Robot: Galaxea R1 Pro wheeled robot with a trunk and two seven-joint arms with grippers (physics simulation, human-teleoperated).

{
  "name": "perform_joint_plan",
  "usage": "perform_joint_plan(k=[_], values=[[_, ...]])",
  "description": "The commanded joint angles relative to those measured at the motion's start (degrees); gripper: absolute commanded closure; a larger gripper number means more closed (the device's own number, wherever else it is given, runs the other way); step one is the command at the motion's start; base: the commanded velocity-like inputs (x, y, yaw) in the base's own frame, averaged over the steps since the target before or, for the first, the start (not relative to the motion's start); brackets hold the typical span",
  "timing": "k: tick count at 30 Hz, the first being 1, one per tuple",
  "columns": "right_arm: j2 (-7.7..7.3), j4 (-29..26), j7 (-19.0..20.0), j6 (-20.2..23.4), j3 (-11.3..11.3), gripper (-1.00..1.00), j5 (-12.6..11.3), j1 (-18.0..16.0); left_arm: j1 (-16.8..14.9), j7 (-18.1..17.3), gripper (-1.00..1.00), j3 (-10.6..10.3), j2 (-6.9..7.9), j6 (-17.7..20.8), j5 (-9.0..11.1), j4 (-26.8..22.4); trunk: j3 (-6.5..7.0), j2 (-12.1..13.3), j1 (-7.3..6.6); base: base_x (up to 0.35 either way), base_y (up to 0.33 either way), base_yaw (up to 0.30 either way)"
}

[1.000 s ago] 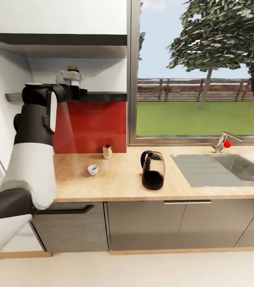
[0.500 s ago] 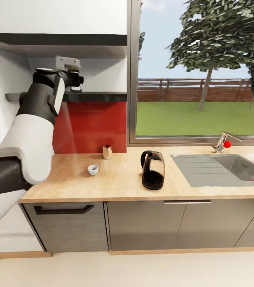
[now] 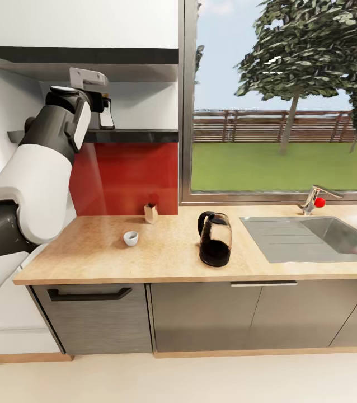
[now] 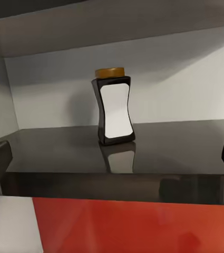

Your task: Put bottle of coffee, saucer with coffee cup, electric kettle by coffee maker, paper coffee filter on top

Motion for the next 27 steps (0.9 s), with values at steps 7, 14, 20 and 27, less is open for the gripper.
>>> perform_joint_plan(k=[7, 14, 20, 27], values=[[-0.21, -0.08, 0.02, -0.1, -0.29, -1.0, -0.07, 0.01, 0.4, 3.41, -1.0, 0.04, -0.08, 0.02, -0.66, -0.3, -0.12, -0.12, 0.04, 0.0, 0.0, 0.0], [-0.34, -0.02, 0.02, -0.1, -0.29, -1.0, -0.07, 0.01, 0.55, 4.91, -1.0, 0.09, 0.28, -0.01, -0.51, -0.57, -0.12, -0.12, 0.04, 0.15, 0.0, 0.0], [-0.35, 0.0, 0.02, -0.1, -0.29, -1.0, -0.07, 0.01, 0.57, 4.95, -1.0, 0.25, 0.27, 0.0, -0.36, -0.6, -0.12, -0.12, 0.04, 0.316, 0.073, 0.0], [-0.35, 0.01, -0.06, -0.1, -0.29, -1.0, -0.07, 0.01, 0.65, 4.82, -1.0, 0.1, 0.32, -0.01, -0.39, -0.77, -0.12, -0.12, 0.04, 0.117, 0.069, 0.0]])
